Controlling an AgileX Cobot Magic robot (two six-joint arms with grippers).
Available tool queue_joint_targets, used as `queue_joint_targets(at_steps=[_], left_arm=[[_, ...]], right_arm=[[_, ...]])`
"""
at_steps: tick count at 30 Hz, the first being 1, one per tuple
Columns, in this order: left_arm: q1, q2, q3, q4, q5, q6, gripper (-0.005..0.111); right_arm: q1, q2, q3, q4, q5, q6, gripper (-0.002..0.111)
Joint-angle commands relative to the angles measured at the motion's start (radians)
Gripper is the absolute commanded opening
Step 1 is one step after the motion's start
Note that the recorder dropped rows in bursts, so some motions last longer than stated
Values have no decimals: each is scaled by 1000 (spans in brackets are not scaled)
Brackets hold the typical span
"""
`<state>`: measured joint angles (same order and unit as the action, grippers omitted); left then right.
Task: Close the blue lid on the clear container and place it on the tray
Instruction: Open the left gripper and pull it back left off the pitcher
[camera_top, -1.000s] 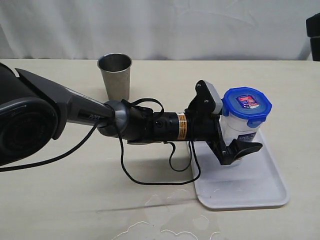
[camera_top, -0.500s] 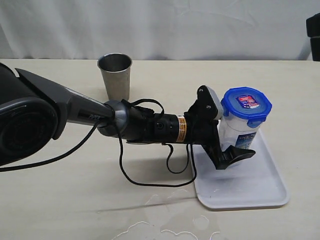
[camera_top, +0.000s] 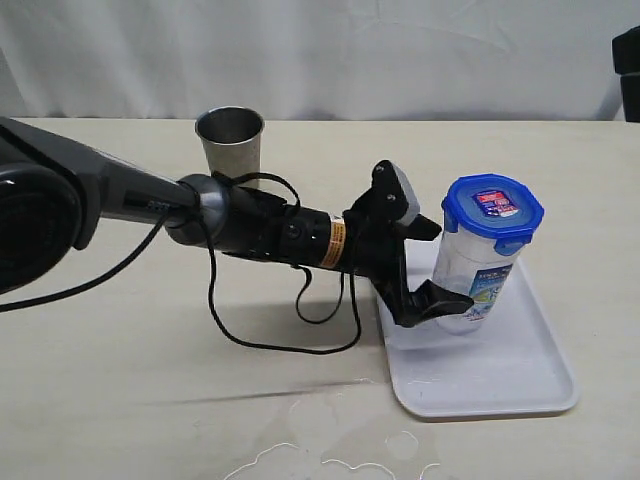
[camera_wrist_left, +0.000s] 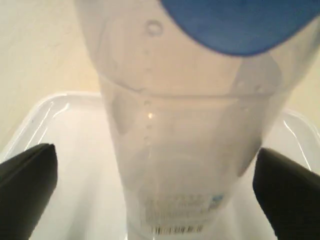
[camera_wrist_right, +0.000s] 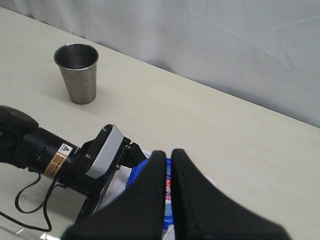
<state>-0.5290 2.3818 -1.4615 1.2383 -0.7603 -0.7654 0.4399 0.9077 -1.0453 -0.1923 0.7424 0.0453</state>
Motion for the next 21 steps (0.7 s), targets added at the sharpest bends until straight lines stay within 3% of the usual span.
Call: queue_joint_targets(at_steps=[1,8,11,13,17,18,19,21], left_arm=[[47,-40,-6,202,-16,-181,101],[111,-89,-6,482,27,-452,101],[127,-131,-5,506,68,-544,93],[134,-161,-5,506,68,-570,78],[134,-224,-5,506,48,-671,36],[134,-261,-5,506,44,-710,14],[136,-279,-5,506,42,-710,4],[139,-309,-5,506,42,-726,0]], right_arm=[[-7,-2,4,4,-2,0,4],[-7,-2,4,4,4,0,4],[-7,-2,4,4,6,0,4],[-7,-2,4,4,6,0,4],[-7,-11,4,4,11,0,4],[-7,-16,4,4,11,0,4],[-7,-20,4,4,11,0,4],[-7,-35,4,4,11,0,4]])
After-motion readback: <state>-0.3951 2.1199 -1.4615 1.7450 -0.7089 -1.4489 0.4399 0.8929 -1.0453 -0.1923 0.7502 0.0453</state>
